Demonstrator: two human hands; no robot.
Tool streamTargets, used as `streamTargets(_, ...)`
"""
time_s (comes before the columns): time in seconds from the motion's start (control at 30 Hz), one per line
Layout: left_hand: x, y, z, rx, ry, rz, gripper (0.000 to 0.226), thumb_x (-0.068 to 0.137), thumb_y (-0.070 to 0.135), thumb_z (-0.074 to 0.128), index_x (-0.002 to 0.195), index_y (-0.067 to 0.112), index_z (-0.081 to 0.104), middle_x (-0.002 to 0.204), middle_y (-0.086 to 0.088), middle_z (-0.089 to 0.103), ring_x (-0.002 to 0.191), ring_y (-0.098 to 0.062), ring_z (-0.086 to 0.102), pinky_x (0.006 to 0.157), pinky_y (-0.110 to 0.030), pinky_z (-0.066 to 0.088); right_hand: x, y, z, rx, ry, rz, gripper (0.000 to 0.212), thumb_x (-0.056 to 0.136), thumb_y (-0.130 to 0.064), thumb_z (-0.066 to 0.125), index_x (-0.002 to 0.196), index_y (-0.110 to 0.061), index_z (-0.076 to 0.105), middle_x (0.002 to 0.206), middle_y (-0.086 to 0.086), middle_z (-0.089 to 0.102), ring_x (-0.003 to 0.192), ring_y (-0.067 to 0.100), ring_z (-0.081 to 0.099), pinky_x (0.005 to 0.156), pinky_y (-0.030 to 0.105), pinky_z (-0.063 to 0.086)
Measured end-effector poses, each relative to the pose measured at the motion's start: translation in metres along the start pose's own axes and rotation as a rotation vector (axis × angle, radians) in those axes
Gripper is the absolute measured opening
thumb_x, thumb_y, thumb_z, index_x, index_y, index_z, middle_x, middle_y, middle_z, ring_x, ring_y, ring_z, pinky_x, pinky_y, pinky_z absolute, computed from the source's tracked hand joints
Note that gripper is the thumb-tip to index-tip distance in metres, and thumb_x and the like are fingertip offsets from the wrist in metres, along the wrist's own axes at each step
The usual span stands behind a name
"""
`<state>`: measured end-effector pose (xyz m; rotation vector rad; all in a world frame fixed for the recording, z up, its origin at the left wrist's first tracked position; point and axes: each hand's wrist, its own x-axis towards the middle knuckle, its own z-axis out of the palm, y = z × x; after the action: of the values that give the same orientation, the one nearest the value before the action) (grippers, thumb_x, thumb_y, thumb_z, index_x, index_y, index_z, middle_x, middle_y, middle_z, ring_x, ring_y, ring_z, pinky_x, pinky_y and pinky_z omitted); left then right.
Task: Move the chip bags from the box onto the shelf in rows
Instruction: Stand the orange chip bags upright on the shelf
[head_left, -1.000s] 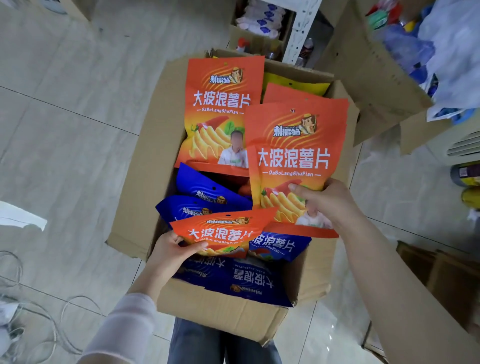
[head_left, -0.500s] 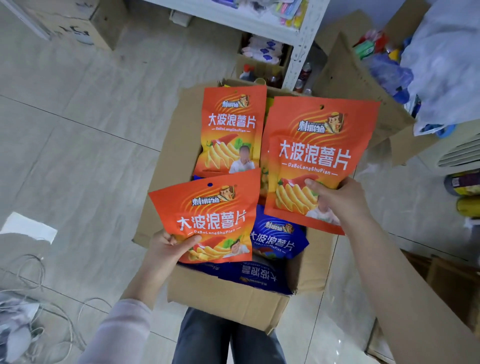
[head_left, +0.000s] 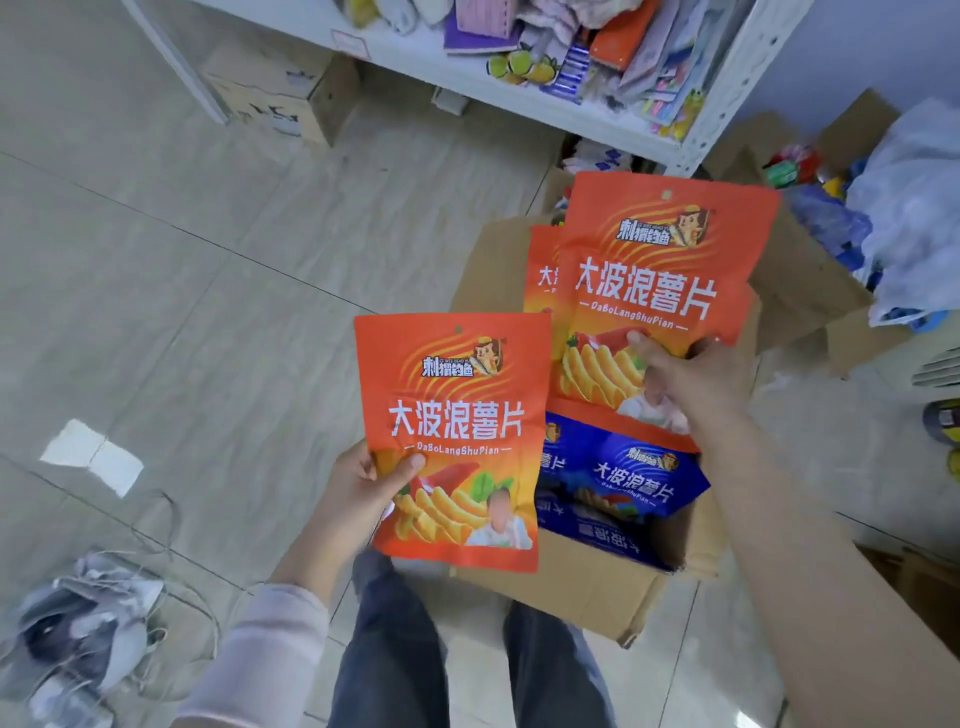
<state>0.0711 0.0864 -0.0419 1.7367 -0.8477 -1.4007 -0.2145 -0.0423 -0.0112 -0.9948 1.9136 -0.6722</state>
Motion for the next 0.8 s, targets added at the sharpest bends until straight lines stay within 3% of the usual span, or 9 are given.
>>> streamTargets(0.07,-0.004,0.000,-0.036,-0.016,-0.002,-0.001,0.016,0.081,0.020,0.065,0.096,0.027,0.060,0.083,0.021,0.071,0.083,-0.004,0.068,0.072,-0.019,0.052,-0.020,-0.023,0.026,0.003,-0.016,-0.020,0.030,0.077,-0.038,0.071,0.072,-0.012,0.057,0.051,-0.002,0.058,0.046,0.005,0.055,0.054,0.012,0.042)
streamTargets(0.17,-0.013,0.006,-0.099,-0.070,-0.003,-0.006,0.022,0.078,0.032,0.068,0.098,0.026,0.060,0.087,0.019,0.072,0.085,-0.005,0.068,0.073,-0.022,0.053,-0.049,-0.057,0.073,0.003,-0.027,-0.044,0.034,0.075,-0.039,0.073,0.070,-0.009,0.059,0.047,0.001,0.059,0.052,0.018,0.060,0.063,0.029,0.046)
streamTargets(0.23,-0.019,0.012,-0.145,-0.089,0.029,0.006,0.027,0.076,0.037,0.074,0.097,0.025,0.061,0.086,0.017,0.072,0.082,-0.006,0.069,0.068,-0.018,0.053,-0.069,-0.085,0.107,-0.017,-0.034,-0.068,0.036,0.074,-0.040,0.074,0.069,-0.009,0.058,0.052,0.007,0.060,0.056,0.022,0.060,0.065,0.033,0.049)
streamTargets(0.37,-0.030,0.022,-0.229,-0.058,0.066,0.028,0.016,0.086,0.010,0.062,0.093,0.024,0.060,0.076,0.022,0.071,0.073,0.003,0.067,0.059,-0.009,0.049,-0.102,-0.152,0.178,0.010,-0.090,-0.146,0.029,0.076,-0.034,0.074,0.073,-0.012,0.055,0.055,0.004,0.058,0.048,0.014,0.055,0.050,0.019,0.044)
streamTargets(0.43,-0.033,0.028,-0.258,-0.040,0.080,0.033,0.016,0.086,0.010,0.062,0.093,0.024,0.060,0.078,0.023,0.071,0.075,0.004,0.066,0.060,-0.010,0.049,-0.114,-0.180,0.206,0.039,-0.126,-0.176,0.028,0.075,-0.032,0.075,0.078,-0.011,0.056,0.054,0.002,0.057,0.044,0.013,0.053,0.041,0.013,0.041)
streamTargets(0.63,-0.025,0.052,-0.311,-0.089,0.130,0.047,0.016,0.083,0.013,0.066,0.093,0.024,0.061,0.079,0.020,0.071,0.076,0.001,0.067,0.069,-0.020,0.048,-0.129,-0.243,0.262,0.029,-0.198,-0.241,0.032,0.075,-0.033,0.075,0.084,-0.007,0.059,0.036,-0.007,0.053,0.043,0.011,0.052,0.038,0.008,0.037)
streamTargets(0.7,-0.019,0.062,-0.323,-0.112,0.136,0.062,0.020,0.078,0.024,0.075,0.093,0.024,0.062,0.080,0.020,0.072,0.077,0.000,0.068,0.069,-0.021,0.049,-0.126,-0.261,0.272,0.020,-0.204,-0.269,0.028,0.077,-0.033,0.073,0.084,-0.011,0.058,0.047,-0.006,0.056,0.047,0.007,0.051,0.041,0.009,0.037)
streamTargets(0.8,-0.002,0.078,-0.339,-0.143,0.145,0.077,0.056,0.050,0.055,0.081,0.092,0.023,0.063,0.084,0.016,0.073,0.080,-0.003,0.069,0.067,-0.017,0.052,-0.115,-0.288,0.288,0.032,-0.213,-0.290,0.026,0.076,-0.034,0.074,0.076,-0.016,0.054,0.058,0.000,0.057,0.049,0.010,0.053,0.055,0.018,0.042)
